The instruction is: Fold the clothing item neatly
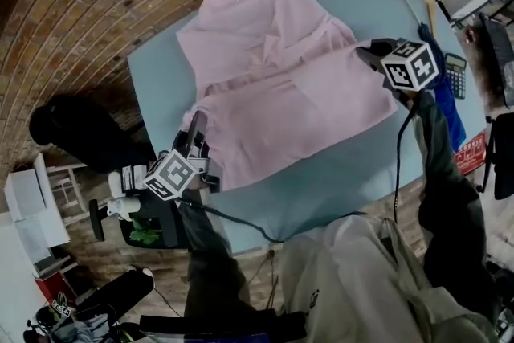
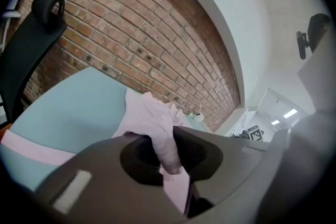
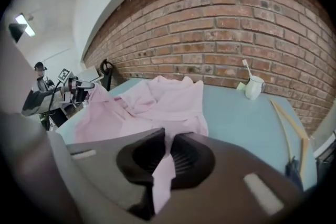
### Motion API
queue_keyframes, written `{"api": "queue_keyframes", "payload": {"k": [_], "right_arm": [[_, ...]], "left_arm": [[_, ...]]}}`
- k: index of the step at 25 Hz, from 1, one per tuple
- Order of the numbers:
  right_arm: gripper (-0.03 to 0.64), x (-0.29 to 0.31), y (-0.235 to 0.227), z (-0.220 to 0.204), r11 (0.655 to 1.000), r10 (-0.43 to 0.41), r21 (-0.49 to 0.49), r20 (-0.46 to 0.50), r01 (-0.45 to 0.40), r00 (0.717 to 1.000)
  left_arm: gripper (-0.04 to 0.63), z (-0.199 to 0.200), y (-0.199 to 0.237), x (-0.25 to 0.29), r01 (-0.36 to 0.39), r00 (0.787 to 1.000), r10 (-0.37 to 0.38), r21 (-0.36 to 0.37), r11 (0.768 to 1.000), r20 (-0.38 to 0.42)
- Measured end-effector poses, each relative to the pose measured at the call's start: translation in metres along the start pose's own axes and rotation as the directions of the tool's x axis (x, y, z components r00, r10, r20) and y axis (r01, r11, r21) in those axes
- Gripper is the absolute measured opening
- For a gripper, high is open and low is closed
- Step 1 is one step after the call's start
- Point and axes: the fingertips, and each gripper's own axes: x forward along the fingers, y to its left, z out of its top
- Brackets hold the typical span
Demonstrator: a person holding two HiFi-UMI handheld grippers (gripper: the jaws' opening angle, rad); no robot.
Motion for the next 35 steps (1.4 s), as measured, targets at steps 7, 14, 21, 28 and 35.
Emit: {"api": "queue_keyframes", "payload": {"k": [7, 14, 21, 28, 35], "right_arm": [[0.161, 0.015, -0.015, -0.039, 0.993, -0.058, 0.101, -0.048, 0.063, 0.997], [0.161, -0.072, -0.026, -0.115, 0.915, -0.275, 0.307, 0.002, 0.261, 0.961], [0.163, -0.089, 0.005, -0.209, 0.724, -0.260, 0.664, 0.010, 0.188, 0.966], [0.161, -0.050, 0.011, -0.195, 0.672, -0.272, 0.726, 0.063, 0.143, 0.960], [0.093, -0.041, 0.008, -0.194, 0.665, -0.305, 0.727, 0.051, 0.175, 0.951]], "left_arm": [[0.319, -0.059, 0.030, 0.004, -0.044, 0.983, 0.041, -0.015, 0.999, -0.179], [0.405, -0.120, 0.046, -0.076, -0.203, 0.953, 0.189, -0.037, 0.978, -0.237], [0.405, -0.195, 0.042, -0.119, -0.332, 0.920, 0.269, -0.200, 0.922, -0.285], [0.415, -0.196, 0.042, -0.112, -0.374, 0.917, 0.324, -0.224, 0.900, -0.233], [0.096, -0.199, 0.064, -0.123, -0.498, 0.866, 0.473, -0.195, 0.845, -0.160]]}}
